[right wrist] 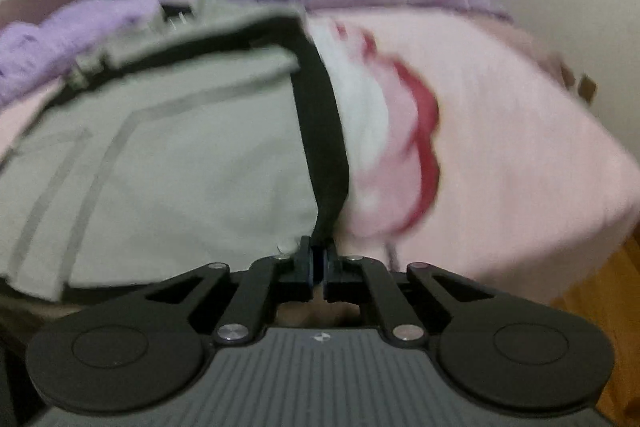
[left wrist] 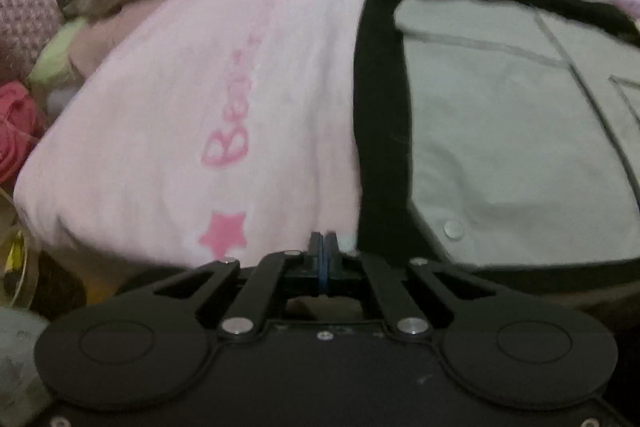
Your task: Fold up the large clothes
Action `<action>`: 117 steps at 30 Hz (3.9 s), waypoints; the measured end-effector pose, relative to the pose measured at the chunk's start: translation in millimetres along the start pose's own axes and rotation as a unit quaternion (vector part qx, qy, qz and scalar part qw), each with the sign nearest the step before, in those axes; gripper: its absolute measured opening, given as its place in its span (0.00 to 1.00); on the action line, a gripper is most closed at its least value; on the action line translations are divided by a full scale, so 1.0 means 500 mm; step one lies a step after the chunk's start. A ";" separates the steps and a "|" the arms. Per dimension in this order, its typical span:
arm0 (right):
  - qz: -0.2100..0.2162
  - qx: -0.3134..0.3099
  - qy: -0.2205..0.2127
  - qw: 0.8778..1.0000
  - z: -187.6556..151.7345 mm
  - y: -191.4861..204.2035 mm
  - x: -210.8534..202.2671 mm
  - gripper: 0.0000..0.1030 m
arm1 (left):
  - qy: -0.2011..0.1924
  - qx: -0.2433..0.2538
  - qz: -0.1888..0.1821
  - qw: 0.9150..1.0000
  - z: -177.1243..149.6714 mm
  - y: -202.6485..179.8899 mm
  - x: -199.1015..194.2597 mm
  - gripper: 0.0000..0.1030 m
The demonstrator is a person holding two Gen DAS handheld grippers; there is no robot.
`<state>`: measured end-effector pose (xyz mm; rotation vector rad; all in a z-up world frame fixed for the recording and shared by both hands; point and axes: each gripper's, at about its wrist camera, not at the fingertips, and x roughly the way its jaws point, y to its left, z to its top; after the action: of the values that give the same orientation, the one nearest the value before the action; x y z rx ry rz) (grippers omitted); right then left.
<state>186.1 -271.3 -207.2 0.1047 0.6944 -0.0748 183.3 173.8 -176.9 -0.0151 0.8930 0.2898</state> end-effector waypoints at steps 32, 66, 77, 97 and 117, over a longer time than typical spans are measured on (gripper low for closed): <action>0.118 -0.042 0.015 0.992 0.017 0.190 0.011 0.19 | 0.011 0.041 -0.052 0.998 0.053 -0.222 0.009 0.58; 0.040 0.050 0.066 0.996 0.032 -0.002 -0.004 0.63 | 0.048 0.013 -0.132 0.990 0.005 -0.018 -0.016 0.56; 0.068 0.068 0.050 0.994 0.015 -0.031 -0.001 0.44 | 0.055 -0.031 -0.165 0.984 0.025 -0.026 0.000 0.58; 0.100 0.172 0.030 0.980 0.003 -0.098 0.012 0.08 | 0.044 -0.066 -0.176 0.981 0.016 0.014 -0.006 0.23; 0.100 0.167 -0.040 0.980 0.036 -0.078 -0.043 0.04 | -0.015 -0.079 -0.153 0.985 0.042 0.027 -0.075 0.02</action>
<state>177.0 -311.6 -182.6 0.4911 0.5832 -0.0019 173.7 180.4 -133.4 -0.2919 0.8226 0.0734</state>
